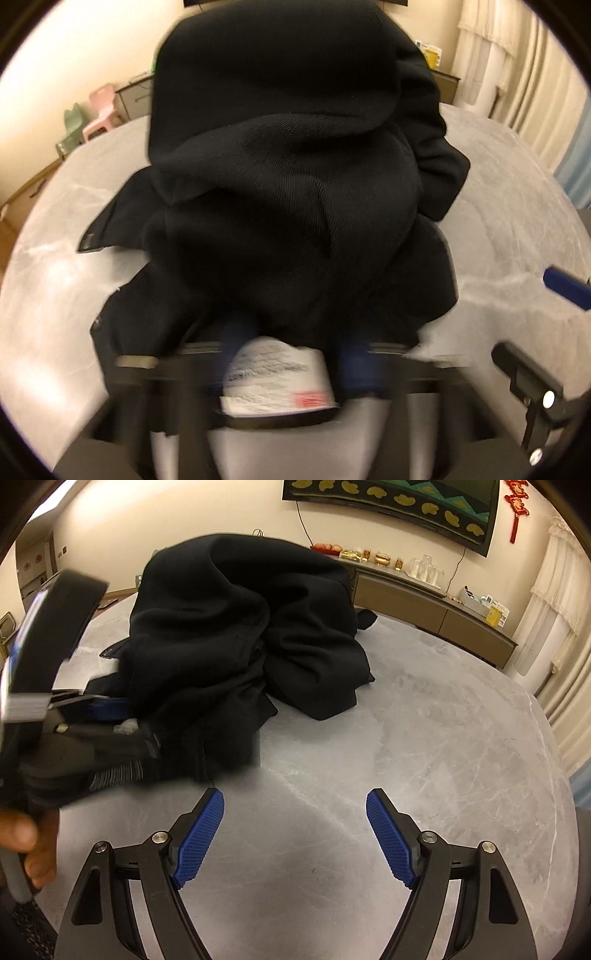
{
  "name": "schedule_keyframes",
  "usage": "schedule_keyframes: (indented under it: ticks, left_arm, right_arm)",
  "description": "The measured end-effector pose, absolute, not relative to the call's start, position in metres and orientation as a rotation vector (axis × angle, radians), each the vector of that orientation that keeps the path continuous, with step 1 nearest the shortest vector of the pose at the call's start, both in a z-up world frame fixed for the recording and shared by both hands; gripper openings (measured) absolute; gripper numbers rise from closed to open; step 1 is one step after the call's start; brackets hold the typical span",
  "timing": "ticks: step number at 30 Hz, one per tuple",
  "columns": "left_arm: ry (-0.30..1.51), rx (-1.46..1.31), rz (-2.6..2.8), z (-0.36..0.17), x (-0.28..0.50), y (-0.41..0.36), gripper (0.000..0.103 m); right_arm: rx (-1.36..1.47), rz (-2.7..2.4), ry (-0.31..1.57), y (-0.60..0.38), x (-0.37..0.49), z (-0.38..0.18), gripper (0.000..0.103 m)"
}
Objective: Fold clothes
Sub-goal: 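Grasp the trousers waistband with both grippers and lift them off the table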
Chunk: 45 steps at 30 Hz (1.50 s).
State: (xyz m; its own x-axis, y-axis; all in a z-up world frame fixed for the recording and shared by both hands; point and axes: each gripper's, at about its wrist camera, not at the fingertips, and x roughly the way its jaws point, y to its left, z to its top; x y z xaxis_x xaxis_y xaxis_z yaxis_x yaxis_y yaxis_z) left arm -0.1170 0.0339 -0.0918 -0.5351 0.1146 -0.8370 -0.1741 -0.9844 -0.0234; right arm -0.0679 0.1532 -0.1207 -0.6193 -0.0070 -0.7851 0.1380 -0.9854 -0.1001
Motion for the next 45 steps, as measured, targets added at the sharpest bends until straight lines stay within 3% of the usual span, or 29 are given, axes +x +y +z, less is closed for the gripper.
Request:
schedule_keyframes:
  ticks: [3,6,10,12,14,16,18,20,21,24,26,27,29,33,38,42,45]
  left_arm:
    - [-0.103,-1.206,2.737,-0.033,-0.101,-0.02,0.008]
    - [-0.242,-1.033,2.873,0.015,-0.08,-0.086,0.008]
    - [-0.352,-1.439,2.776,-0.051,-0.104,-0.156,0.009]
    - [-0.381,-1.477,2.734,-0.077,-0.101,-0.167,0.013]
    - [-0.447,-1.465,2.722,-0.088,-0.098,-0.171,0.021]
    - [-0.52,-1.433,2.686,-0.093,-0.1,-0.171,0.051]
    - [-0.528,-1.394,2.679,-0.094,-0.103,-0.166,0.064]
    - [-0.497,-1.381,2.684,-0.095,-0.108,-0.159,0.065]
    - [-0.48,-1.379,2.686,-0.098,-0.11,-0.157,0.063]
    - [-0.455,-1.381,2.681,-0.101,-0.119,-0.156,0.01]
    - [-0.47,-1.35,2.691,-0.096,-0.119,-0.163,0.008]
    - [-0.47,-1.317,2.713,-0.09,-0.117,-0.167,0.007]
    - [-0.472,-1.224,2.772,-0.073,-0.112,-0.177,0.006]
    - [-0.466,-0.957,2.855,-0.017,-0.082,-0.192,0.005]
    - [-0.515,-0.577,2.861,0.085,-0.042,-0.211,0.005]
    - [-0.445,-0.564,2.883,0.131,-0.087,-0.207,0.006]
    - [-0.383,-0.813,2.949,0.109,-0.168,-0.195,0.006]
  right_arm:
    - [1.339,-2.738,0.197,0.158,-0.069,-0.121,0.08]
    - [1.295,-2.74,0.091,0.166,-0.067,-0.114,0.08]
    - [1.336,-2.705,0.048,0.166,-0.071,-0.123,0.08]
    - [1.342,-2.689,0.04,0.164,-0.071,-0.125,0.08]
    - [1.327,-2.686,0.037,0.164,-0.072,-0.122,0.08]
    - [1.306,-2.688,0.037,0.164,-0.077,-0.116,0.08]
    - [1.279,-2.71,0.049,0.163,-0.088,-0.108,0.081]
    - [1.281,-2.732,0.049,0.164,-0.109,-0.108,0.081]
    - [1.303,-2.727,0.052,0.163,-0.126,-0.112,0.081]
    - [1.382,-2.713,0.069,0.158,-0.178,-0.13,0.079]
    - [1.4,-2.673,0.007,0.159,-0.203,-0.135,0.026]
    - [1.408,-2.653,-0.025,0.16,-0.216,-0.137,0.01]
    - [1.31,-2.728,-0.061,0.164,-0.216,-0.106,0.009]
    - [0.899,-2.858,-0.148,0.185,-0.155,0.021,0.008]
    - [0.521,-2.981,0.024,0.198,-0.058,0.156,0.004]
    - [0.541,-3.033,0.068,0.205,-0.073,0.183,0.004]
    - [0.793,-3.031,0.065,0.2,-0.141,0.147,0.005]
